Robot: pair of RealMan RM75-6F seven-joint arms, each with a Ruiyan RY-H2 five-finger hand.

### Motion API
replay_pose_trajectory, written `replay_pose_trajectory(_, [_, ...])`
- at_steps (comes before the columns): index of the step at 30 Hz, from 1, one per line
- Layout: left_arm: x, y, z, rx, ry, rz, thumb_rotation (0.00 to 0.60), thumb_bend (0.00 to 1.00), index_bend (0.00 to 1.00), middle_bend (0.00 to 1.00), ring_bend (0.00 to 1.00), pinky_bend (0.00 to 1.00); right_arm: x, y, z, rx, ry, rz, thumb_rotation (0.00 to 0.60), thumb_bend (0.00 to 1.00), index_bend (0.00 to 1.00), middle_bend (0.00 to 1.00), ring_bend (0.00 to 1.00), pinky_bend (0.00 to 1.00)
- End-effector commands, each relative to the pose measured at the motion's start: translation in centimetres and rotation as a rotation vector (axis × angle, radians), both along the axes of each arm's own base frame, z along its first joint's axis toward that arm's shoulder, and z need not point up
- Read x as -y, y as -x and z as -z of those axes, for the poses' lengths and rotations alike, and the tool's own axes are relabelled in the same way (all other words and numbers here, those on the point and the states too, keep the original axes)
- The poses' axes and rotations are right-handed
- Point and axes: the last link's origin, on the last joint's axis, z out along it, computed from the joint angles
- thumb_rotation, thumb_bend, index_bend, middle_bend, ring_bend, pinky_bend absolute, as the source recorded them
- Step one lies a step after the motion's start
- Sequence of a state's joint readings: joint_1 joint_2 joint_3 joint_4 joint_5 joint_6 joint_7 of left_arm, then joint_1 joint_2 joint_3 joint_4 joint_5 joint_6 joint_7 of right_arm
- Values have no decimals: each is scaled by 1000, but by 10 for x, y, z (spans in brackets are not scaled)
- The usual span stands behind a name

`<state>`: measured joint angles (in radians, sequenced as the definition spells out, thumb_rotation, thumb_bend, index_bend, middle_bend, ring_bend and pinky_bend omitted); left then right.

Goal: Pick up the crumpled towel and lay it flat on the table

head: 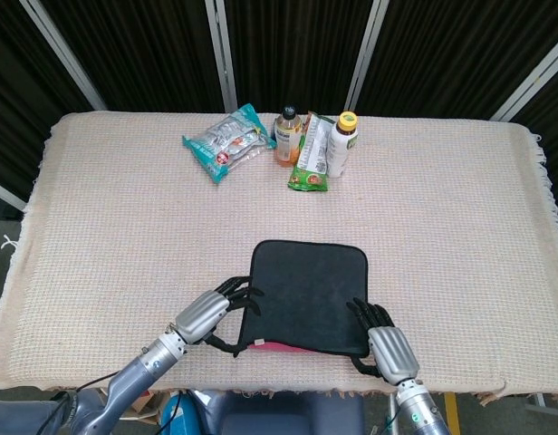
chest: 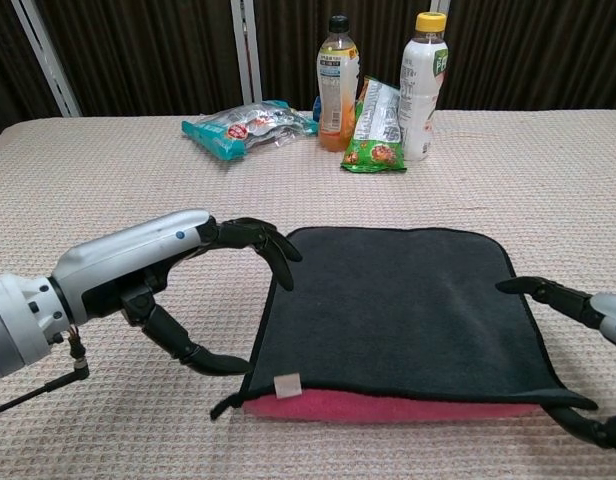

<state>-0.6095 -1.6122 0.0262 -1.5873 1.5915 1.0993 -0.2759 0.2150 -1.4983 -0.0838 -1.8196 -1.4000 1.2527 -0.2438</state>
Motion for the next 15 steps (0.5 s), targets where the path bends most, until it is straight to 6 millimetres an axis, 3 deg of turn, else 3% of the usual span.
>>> replay_pose_trajectory(1, [-1, 1, -2, 6, 2, -5, 600, 186, 338, 162, 0, 0, 0, -1, -5, 10, 16, -4, 600, 407, 0, 19, 0, 0])
replay_pose_trajectory(9, [-6, 9, -15, 35, -42, -45, 600, 185, 334, 160, 0, 0, 0, -3, -25, 44, 70, -22, 600, 407, 0, 19, 0, 0])
replay_pose_trajectory(15, [-12, 21, -36, 34, -162, -69, 600, 186, 323, 159, 0, 0, 12, 9, -40, 44, 132, 17, 600, 407, 0, 19, 0, 0])
